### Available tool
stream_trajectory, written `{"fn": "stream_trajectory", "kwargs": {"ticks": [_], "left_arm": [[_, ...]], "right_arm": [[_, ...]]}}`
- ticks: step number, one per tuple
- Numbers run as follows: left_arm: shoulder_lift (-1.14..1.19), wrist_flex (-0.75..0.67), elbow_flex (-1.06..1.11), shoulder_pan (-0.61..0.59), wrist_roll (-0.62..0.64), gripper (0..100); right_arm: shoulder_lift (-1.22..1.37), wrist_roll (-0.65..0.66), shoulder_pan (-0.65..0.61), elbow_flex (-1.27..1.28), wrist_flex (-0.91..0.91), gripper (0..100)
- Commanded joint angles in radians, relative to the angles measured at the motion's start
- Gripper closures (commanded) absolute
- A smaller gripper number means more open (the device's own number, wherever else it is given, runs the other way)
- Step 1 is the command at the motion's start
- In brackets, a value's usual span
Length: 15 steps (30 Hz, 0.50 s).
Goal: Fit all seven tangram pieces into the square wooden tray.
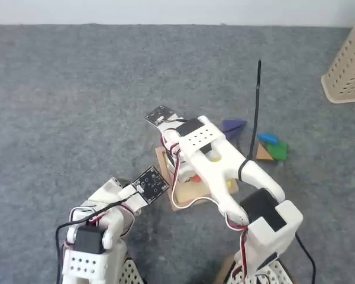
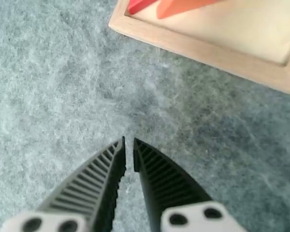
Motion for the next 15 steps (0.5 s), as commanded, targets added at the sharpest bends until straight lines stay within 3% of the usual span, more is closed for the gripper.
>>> {"fn": "stream_trajectory", "kwargs": {"ticks": [1,15], "left_arm": [[-0.017,0.005,-0.010,-0.002,-0.011,97],[-0.017,0.005,-0.010,-0.003,-0.011,97]], "right_arm": [[-0.074,-0.011,0.024,-0.068,0.012,85.8],[-0.073,-0.014,0.027,-0.123,0.047,85.8]]}}
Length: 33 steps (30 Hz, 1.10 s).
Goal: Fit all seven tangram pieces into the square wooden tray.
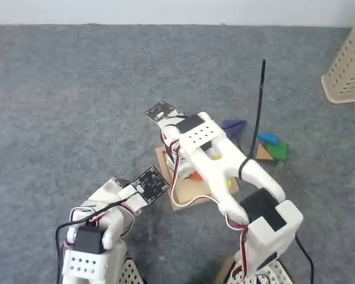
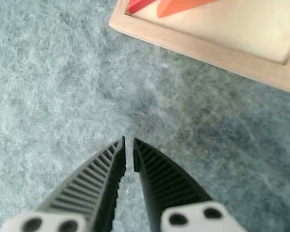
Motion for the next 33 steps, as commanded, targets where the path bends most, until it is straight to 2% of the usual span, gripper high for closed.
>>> {"fn": "stream_trajectory", "kwargs": {"ticks": [1,8,18,33], "left_arm": [[-0.017,0.005,-0.010,-0.003,-0.011,97],[-0.017,0.005,-0.010,-0.003,-0.011,97],[-0.017,0.005,-0.010,-0.003,-0.011,97],[-0.017,0.005,-0.010,-0.003,-0.011,97]], "right_arm": [[-0.073,-0.012,0.030,-0.080,0.013,85.8],[-0.053,-0.006,0.117,-0.095,-0.021,85.8],[-0.002,-0.012,0.117,-0.083,-0.013,85.8],[0.007,-0.011,-0.004,0.006,-0.019,85.8]]}}
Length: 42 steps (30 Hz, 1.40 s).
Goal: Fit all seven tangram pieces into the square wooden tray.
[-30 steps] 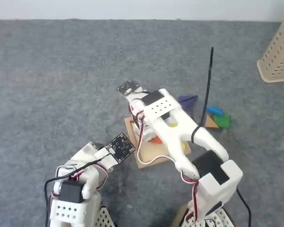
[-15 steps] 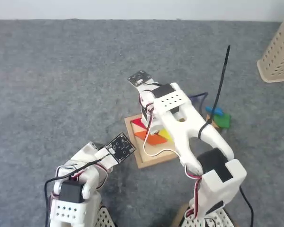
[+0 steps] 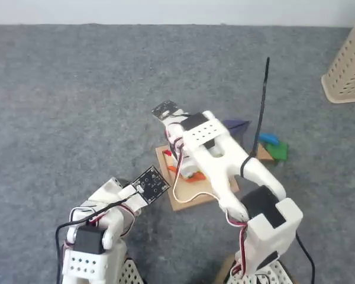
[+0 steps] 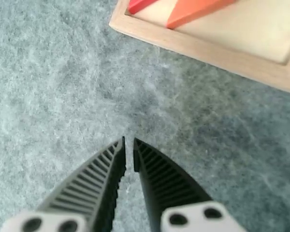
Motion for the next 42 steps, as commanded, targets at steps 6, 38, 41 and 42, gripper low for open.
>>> {"fn": "stream_trajectory", "kwargs": {"ticks": [6,38,41,42], "left_arm": [[-0.017,0.005,-0.010,-0.003,-0.011,97],[-0.017,0.005,-0.010,-0.003,-0.011,97],[-0.017,0.005,-0.010,-0.003,-0.011,97],[-0.017,0.005,-0.010,-0.003,-0.011,97]], "right_arm": [[-0.016,-0.011,-0.025,0.002,-0.013,85.8],[-0.028,0.029,0.019,0.117,-0.104,93.2],[-0.030,0.028,0.024,0.121,-0.136,96.1],[-0.035,0.026,0.025,0.121,-0.142,99.1]]}}
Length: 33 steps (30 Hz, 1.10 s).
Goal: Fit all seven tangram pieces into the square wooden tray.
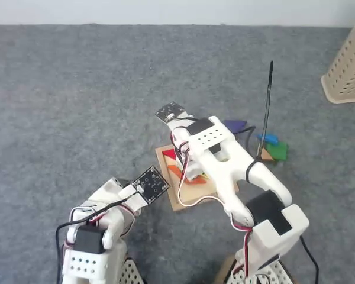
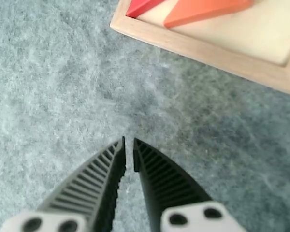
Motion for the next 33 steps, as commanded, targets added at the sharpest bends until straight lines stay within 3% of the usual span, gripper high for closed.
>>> {"fn": "stream_trajectory", "kwargs": {"ticks": [1,13,23,33], "left_arm": [[-0.017,0.005,-0.010,-0.003,-0.011,97],[-0.017,0.005,-0.010,-0.003,-0.011,97],[-0.017,0.005,-0.010,-0.003,-0.011,97],[-0.017,0.005,-0.010,-0.002,-0.011,97]], "right_arm": [[-0.015,0.009,-0.004,0.006,-0.054,99.6],[-0.318,0.002,-0.010,0.358,-0.323,99.2],[-0.285,0.003,-0.139,0.365,-0.328,99.2],[-0.269,0.037,-0.139,0.276,-0.334,99.2]]}}
